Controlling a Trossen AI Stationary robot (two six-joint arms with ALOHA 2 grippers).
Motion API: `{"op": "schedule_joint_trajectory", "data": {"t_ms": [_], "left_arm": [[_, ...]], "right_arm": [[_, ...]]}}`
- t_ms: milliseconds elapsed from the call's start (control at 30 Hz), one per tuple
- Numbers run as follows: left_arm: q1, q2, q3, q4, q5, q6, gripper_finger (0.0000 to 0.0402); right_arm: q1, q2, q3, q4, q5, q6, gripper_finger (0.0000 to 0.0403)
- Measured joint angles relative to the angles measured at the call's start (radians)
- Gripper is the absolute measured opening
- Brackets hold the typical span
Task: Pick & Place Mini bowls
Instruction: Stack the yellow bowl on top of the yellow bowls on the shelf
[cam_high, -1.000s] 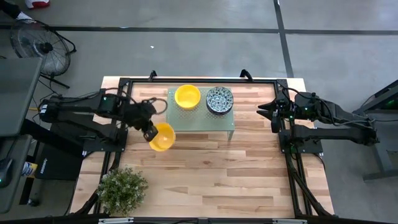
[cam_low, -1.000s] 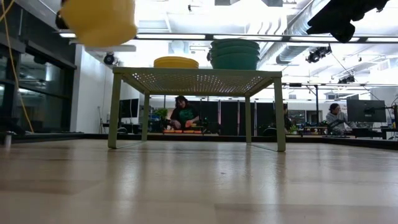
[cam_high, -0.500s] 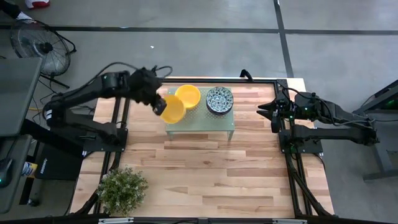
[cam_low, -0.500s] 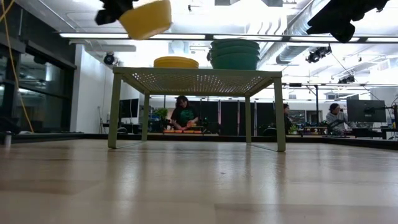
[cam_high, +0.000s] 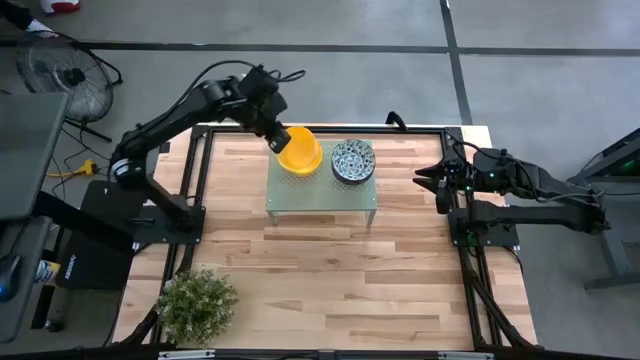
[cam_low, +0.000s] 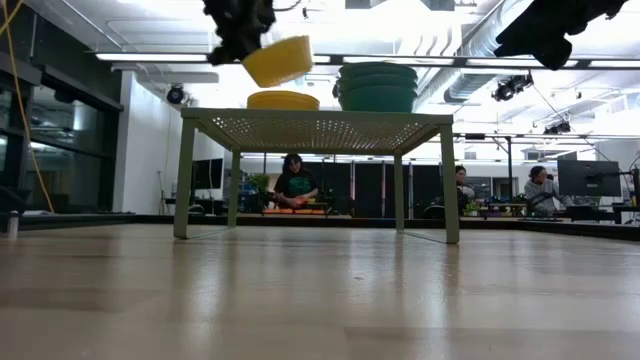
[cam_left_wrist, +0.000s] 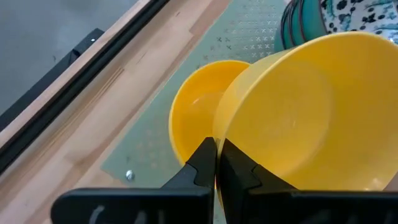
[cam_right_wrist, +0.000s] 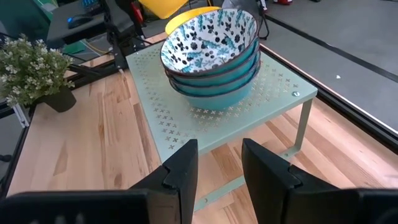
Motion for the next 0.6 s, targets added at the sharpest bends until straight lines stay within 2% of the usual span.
{"op": "schedule_joint_trajectory", "data": {"t_ms": [233,600], "left_arm": [[0.037,0.117,0.069,-0.03,0.029,0.059,0.0],[0.04,0.167,0.102,-0.141,-0.003,0.075,0.0]], "right_arm": [[0.0,0.0,0.0,-0.005,0.0,0.021,0.0113],[0.0,0.0,0.0,-0.014,0.0,0.049,0.0113]]}}
